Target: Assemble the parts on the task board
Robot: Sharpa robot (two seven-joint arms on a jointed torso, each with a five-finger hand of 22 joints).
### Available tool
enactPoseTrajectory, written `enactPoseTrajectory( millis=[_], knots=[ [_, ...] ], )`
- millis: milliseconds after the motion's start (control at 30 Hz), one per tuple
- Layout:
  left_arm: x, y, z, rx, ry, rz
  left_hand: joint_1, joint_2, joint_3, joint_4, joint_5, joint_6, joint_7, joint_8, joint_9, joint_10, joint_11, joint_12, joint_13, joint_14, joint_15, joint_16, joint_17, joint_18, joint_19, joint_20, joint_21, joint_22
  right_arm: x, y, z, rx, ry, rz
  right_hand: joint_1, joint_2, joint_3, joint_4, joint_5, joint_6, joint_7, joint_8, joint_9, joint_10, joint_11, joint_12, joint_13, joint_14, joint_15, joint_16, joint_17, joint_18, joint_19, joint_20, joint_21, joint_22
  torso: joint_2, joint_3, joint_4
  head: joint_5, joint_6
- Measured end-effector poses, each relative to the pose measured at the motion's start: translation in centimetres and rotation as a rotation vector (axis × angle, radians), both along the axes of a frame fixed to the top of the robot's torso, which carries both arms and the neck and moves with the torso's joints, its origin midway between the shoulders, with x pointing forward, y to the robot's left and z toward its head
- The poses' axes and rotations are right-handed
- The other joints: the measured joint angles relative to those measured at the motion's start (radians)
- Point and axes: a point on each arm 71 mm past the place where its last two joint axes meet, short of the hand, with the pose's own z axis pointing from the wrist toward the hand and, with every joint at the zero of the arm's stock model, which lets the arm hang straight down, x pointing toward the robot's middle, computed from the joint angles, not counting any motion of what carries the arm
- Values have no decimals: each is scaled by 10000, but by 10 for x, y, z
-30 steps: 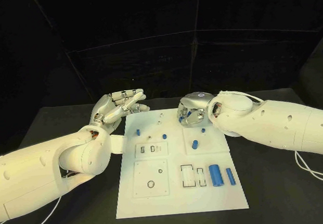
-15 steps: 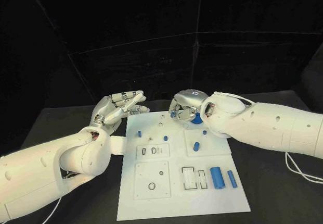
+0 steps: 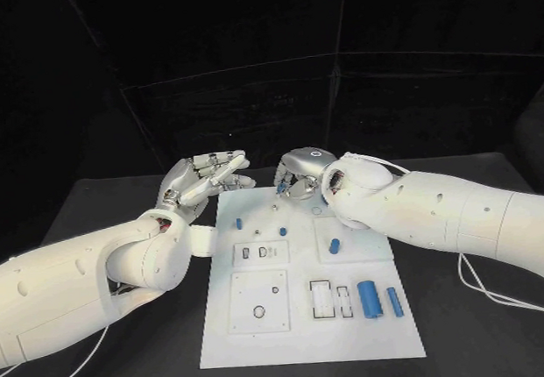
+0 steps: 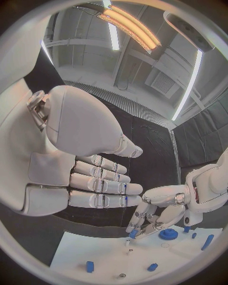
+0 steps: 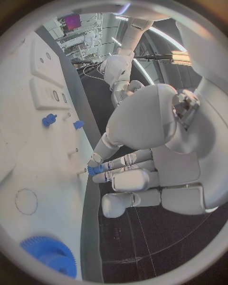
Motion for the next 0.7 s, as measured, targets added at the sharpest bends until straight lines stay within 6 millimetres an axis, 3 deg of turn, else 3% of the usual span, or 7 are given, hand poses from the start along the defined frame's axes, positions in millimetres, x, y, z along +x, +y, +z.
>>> enactPoseTrajectory(
  millis=[700],
  knots=[
    [3, -1, 6, 3, -99, -37, 0, 0, -2, -2, 0, 0, 0, -4, 1, 0, 0, 0, 0, 0, 0, 0, -1, 0, 0, 0, 0, 0, 6, 7, -5, -527, 235, -298, -105, -105, 144, 108, 0, -46, 36, -14, -29, -104, 37, 1, 2, 0, 0, 0, -32, 2, -37, 37, 0, -5, 30, 0, -29, 81, -69]
  ],
)
